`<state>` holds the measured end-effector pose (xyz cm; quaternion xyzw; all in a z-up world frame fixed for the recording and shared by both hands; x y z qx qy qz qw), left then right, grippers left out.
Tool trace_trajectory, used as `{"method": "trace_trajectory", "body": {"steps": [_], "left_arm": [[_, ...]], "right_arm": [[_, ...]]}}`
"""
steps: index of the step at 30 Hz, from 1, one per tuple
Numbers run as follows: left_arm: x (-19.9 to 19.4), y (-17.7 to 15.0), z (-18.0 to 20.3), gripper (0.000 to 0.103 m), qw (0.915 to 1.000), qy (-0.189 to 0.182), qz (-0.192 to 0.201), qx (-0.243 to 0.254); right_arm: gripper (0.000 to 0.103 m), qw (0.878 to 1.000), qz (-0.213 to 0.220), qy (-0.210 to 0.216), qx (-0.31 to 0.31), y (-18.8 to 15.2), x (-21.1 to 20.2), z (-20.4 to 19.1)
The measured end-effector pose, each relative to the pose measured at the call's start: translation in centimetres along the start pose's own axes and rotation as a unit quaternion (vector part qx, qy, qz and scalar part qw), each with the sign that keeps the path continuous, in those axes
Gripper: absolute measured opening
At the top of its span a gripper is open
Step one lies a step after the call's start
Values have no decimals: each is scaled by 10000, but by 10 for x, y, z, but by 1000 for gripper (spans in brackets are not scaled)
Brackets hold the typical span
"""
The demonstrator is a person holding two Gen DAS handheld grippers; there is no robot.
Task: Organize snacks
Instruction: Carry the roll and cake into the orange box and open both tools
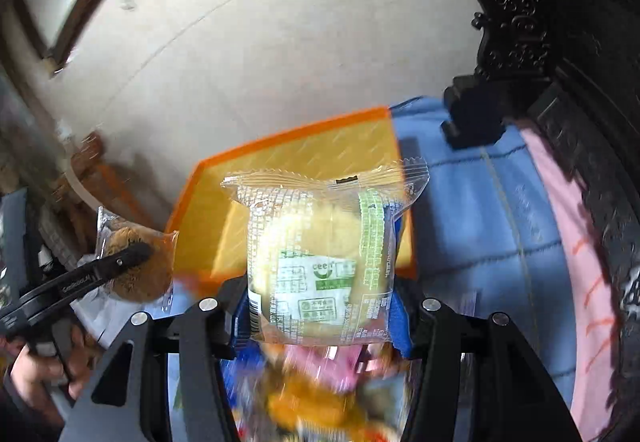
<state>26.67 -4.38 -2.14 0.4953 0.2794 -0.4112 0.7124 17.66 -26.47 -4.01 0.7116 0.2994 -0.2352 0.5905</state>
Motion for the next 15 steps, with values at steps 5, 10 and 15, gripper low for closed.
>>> {"method": "trace_trajectory", "body": {"steps": [5, 10, 15], "left_arm": [[53, 26, 21, 33, 9984, 541, -65, 161], [66, 14, 13, 78, 9964, 841, -100, 74], [44, 5, 0, 88, 9964, 845, 44, 86]], "right_arm": [[55, 9992, -362, -55, 140, 19, 53, 5], [65, 9976, -684, -108, 35, 17, 82, -3], [72, 9994, -296, -136, -137, 11, 57, -10]]}}
Point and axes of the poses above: each gripper's, at about its wrist camera, not at the fingertips, and x roughly the way its jaws point, z to its right, y to its top, the point moved 5 cm from there along x, roughly the way its jaws point, and after that the axes turned 11 degrees about -x, right-handed, at the moved point
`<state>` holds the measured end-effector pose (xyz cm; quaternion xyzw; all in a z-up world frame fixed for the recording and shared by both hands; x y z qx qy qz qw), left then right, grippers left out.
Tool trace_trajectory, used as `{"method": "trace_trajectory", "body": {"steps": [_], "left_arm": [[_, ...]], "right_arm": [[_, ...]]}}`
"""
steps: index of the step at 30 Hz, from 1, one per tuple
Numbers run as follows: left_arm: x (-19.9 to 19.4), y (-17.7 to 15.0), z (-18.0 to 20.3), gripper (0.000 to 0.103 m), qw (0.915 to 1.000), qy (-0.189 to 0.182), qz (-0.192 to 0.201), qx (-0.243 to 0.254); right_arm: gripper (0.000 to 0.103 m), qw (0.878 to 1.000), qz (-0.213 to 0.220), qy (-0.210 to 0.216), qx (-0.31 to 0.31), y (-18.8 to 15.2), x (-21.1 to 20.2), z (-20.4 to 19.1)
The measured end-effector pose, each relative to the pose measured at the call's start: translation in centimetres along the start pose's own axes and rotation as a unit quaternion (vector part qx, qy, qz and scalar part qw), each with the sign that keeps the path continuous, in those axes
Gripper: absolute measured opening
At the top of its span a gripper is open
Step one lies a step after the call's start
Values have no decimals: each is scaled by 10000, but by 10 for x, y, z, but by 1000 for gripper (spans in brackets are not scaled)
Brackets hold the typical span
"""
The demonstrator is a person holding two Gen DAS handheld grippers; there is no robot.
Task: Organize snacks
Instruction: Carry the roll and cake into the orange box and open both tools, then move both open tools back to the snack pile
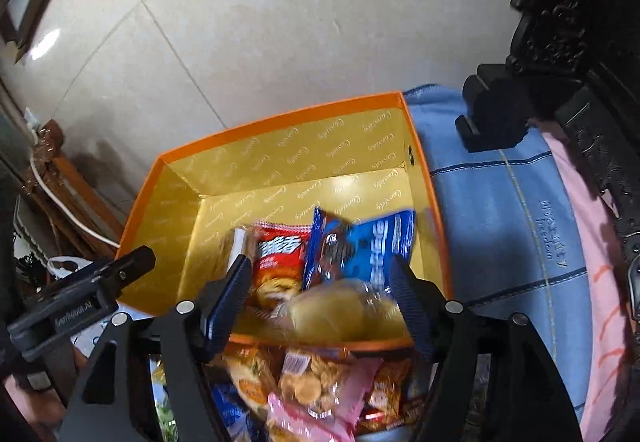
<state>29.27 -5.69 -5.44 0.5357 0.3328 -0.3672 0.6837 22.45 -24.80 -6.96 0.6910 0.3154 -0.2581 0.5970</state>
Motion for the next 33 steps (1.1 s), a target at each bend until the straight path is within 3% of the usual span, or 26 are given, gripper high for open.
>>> {"method": "trace_trajectory", "body": {"steps": [4, 7, 11, 15, 20, 23, 28, 31, 33], "left_arm": [[-23, -20, -20, 94, 9999, -103, 112, -32], [-32, -51, -34, 95, 9998, -168, -85, 3], [-45, -108, -55, 95, 9989, -125, -353, 285], [-49, -167, -73, 95, 9924, 166, -731, 975], [-56, -215, -82, 95, 9859, 210, -961, 1356], [-57, -230, -76, 95, 9835, 76, -1062, 1466], [-51, -250, -55, 95, 9720, -98, -1211, 2011], [-38, -261, -54, 95, 9667, 209, -1410, 2126], [-36, -260, -64, 95, 9700, 405, -1435, 1922]], "right_arm": [[82, 9997, 156, -81, 161, -34, -29, 6], [86, 9990, 39, -168, 421, -77, -48, 15], [88, 9979, -441, -154, 442, -137, -61, 23], [89, 9959, -874, -208, 96, -188, -77, 21], [89, 9885, -1508, -72, -78, -243, -83, 9], [89, 9859, -1670, 21, -52, -257, -82, 4], [89, 9854, -1670, 53, -338, -258, -85, -13], [89, 9849, -1686, 42, -398, -255, -87, -17], [89, 9849, -1685, 37, -407, -256, -89, -16]]}}
Point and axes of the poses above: each gripper's, at about its wrist camera, not at the fingertips, and x roughly the way its jaws point, z to its right, y to its top, the point moved 5 cm from there along x, roughly the way its jaws point, and after that the axes turned 11 degrees about -x, right-handed, at the moved point
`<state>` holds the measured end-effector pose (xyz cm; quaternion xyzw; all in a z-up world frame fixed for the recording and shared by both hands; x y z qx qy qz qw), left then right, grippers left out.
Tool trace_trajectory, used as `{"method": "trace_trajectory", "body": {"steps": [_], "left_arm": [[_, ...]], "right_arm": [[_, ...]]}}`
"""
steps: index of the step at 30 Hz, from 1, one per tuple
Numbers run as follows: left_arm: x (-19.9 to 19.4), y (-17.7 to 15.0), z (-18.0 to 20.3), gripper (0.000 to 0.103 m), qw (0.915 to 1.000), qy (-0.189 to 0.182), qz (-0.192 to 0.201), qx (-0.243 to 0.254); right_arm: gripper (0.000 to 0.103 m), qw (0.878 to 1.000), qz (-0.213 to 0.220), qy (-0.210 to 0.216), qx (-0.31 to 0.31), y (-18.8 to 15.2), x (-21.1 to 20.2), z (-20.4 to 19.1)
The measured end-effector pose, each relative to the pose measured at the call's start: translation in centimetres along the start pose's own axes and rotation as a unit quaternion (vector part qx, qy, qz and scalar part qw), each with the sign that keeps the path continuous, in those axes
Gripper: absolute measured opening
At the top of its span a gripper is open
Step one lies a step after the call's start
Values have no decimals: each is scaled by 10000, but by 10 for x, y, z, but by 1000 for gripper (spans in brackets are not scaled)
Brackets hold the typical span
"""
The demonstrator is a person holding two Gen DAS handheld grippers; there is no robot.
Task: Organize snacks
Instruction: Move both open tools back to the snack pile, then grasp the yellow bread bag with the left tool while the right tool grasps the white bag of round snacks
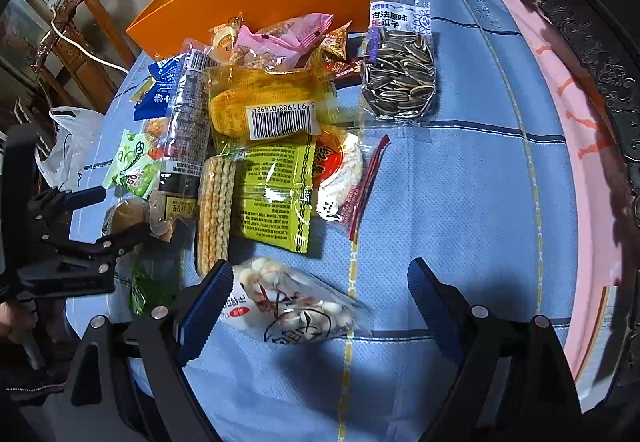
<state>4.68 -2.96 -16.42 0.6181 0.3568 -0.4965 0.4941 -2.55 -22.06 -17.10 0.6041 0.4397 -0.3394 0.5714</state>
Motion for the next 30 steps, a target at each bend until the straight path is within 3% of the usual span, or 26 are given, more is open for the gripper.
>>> {"method": "trace_trajectory", "body": {"steps": [4, 9, 10, 11, 12, 14, 16, 20, 26, 30], "left_arm": [[-10, -1, -25, 98, 9984, -141, 134, -526], [24, -18, -32, 98, 9927, -476, -695, -867], [27, -20, -31, 95, 9919, -519, -719, -910], [30, -22, -31, 79, 9908, -603, -740, -956], [32, -24, -31, 79, 9890, -682, -819, -1029], [28, -22, -34, 71, 9882, -770, -743, -1093], [22, -21, -39, 70, 9903, -587, -624, -1094], [3, -16, -50, 70, 9899, -581, -344, -1247], [2, -24, -53, 70, 9889, -621, -486, -1256], [1, -29, -45, 70, 9894, -622, -493, -1213]], "right_arm": [[90, 9998, -130, 70, -148, -4, 2, -2], [90, 9988, -401, 271, -61, -11, 20, -7], [90, 9988, -389, 289, -62, -11, 20, -8], [90, 9988, -388, 276, -97, -10, 21, -10], [90, 9988, -397, 261, -139, -10, 21, -11], [91, 9989, -388, 226, -159, -9, 21, -12], [91, 9992, -341, 193, -115, -8, 19, -10], [91, 9990, -333, 207, -193, -11, 18, -11], [99, 9970, -303, 212, -676, -10, 34, -26], [99, 9950, -534, 209, -812, -8, 60, -35]]}}
Point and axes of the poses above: each gripper's, at about its wrist camera, not at the fingertips, and x roughly the way its jaws point, z to its right, y to its top, the point moved 5 cm from there along x, roughly the way its jaws point, and after that the axes turned 11 degrees about -x, right-handed, at the moved point
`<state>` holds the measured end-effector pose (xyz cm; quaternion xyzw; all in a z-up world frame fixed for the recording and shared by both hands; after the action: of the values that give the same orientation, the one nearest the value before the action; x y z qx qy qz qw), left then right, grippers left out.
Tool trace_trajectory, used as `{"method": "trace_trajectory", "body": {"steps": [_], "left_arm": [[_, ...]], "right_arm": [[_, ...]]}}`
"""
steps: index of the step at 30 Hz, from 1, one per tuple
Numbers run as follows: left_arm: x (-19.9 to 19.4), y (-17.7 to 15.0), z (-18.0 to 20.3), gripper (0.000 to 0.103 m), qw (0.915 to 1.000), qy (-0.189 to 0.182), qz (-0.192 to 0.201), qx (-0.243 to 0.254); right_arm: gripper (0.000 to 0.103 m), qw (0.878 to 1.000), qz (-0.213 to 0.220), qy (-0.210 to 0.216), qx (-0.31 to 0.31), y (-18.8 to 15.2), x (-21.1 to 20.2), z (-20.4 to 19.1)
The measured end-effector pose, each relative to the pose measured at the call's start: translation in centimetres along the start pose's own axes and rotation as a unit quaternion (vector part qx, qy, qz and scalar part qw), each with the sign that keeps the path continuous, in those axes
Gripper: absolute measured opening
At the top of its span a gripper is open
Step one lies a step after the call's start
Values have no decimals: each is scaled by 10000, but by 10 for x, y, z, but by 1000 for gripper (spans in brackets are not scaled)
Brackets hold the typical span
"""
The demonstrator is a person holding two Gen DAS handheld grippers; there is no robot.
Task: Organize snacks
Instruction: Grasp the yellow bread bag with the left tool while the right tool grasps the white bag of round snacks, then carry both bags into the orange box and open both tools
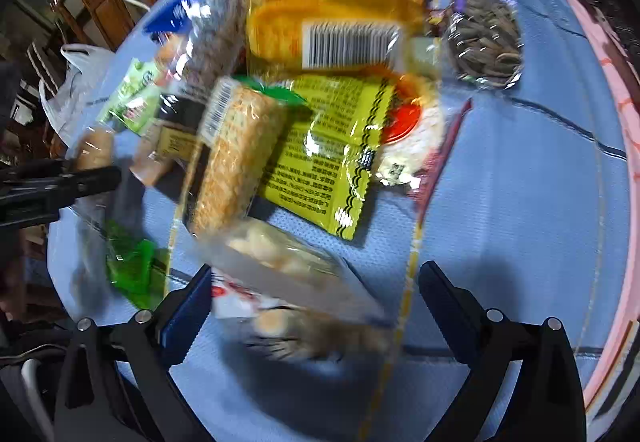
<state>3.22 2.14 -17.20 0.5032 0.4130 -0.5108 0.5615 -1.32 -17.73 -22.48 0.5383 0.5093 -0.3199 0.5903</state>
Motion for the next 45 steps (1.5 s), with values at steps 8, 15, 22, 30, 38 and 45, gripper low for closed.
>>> {"method": "trace_trajectory", "body": {"steps": [8, 15, 22, 30, 38, 45], "left_arm": [[4, 9, 0, 70, 9998, -42, 145, -146], [-19, 20, 3, 70, 9979, -217, 604, -63], [-77, 74, 28, 70, 9903, -492, 1299, -101], [-104, 173, 69, 71, 9842, -579, 1656, -250], [-85, 267, 109, 71, 9867, -132, 1607, -196], [-38, 283, 122, 74, 9873, 396, 1535, -37]], "right_arm": [[42, 9987, 378, 153, -311, 5, -35, -8], [42, 9963, 850, 31, 80, 9, -85, 26], [42, 9834, 1744, -208, 467, 53, -131, 52], [42, 9602, 2627, -154, 937, 150, -153, 81], [43, 9607, 2492, -476, 1129, 247, -121, 116], [47, 9707, 1991, -736, 1126, 267, -74, 124]]}}
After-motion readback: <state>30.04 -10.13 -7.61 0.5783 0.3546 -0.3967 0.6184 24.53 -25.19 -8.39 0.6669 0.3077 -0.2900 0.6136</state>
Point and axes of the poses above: each gripper's, at about its wrist camera, not at the fingertips, and x roughly the way its jaws point, z to its right, y to its top, the point moved 5 cm from there along x, roughly the way its jaws point, and after that the axes turned 11 degrees about -x, right-handed, at the moved point
